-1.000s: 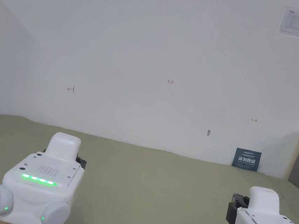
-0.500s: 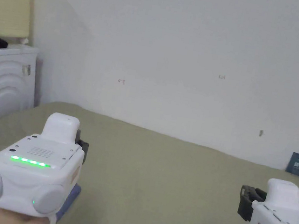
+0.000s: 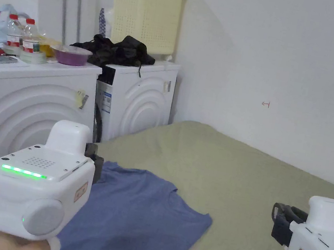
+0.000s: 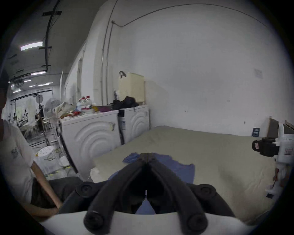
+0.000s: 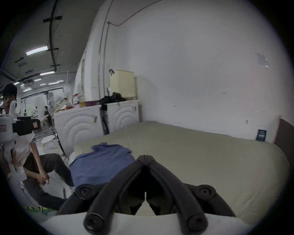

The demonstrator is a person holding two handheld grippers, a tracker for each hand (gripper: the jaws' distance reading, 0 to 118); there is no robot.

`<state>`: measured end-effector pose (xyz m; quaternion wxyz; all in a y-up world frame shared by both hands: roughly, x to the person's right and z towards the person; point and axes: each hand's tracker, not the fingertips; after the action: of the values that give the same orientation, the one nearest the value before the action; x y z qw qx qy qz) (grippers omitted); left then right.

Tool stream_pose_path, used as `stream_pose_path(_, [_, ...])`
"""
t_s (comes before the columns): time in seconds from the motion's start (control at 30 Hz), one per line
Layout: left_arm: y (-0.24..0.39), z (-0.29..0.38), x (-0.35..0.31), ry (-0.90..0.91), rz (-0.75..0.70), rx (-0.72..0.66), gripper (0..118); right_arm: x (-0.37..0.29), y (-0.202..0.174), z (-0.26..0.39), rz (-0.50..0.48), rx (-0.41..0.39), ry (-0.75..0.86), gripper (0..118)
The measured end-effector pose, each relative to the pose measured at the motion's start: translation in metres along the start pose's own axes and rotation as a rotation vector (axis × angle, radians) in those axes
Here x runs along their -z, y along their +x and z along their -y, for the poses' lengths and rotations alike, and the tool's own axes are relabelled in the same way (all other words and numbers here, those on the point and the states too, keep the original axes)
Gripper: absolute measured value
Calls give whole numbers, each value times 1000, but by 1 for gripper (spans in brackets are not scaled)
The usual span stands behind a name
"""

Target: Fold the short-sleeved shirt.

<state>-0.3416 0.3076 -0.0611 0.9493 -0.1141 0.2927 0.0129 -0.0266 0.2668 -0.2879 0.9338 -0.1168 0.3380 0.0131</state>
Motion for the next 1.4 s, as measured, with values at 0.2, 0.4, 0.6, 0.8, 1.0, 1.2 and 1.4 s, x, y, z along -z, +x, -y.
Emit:
stream_pose_path(0.2, [-11,16,31,-71,25,-16,0,8,12,7,14,1,-31,0])
stream_pose_path(0.4, [5,9,93,-203,139,35,0,6,39,9,74,-6,-69,0])
stream_pose_path(0.6, [25,-25,211,-565,328,89,0,7,67,10,135,-29,-96,0])
stream_pose_path(0.8, [56,2,299,-759,430,150,91,6,97,28,197,-13,-160,0])
stream_pose_path(1.0, [101,71,340,-865,500,177,118,-9,124,49,234,-12,-212,0])
stream_pose_path(1.2, [140,129,391,-1042,493,130,118,-18,147,63,287,44,-263,0])
stream_pose_path(1.4, [155,160,389,-1038,427,224,115,-33,162,77,338,63,-315,0])
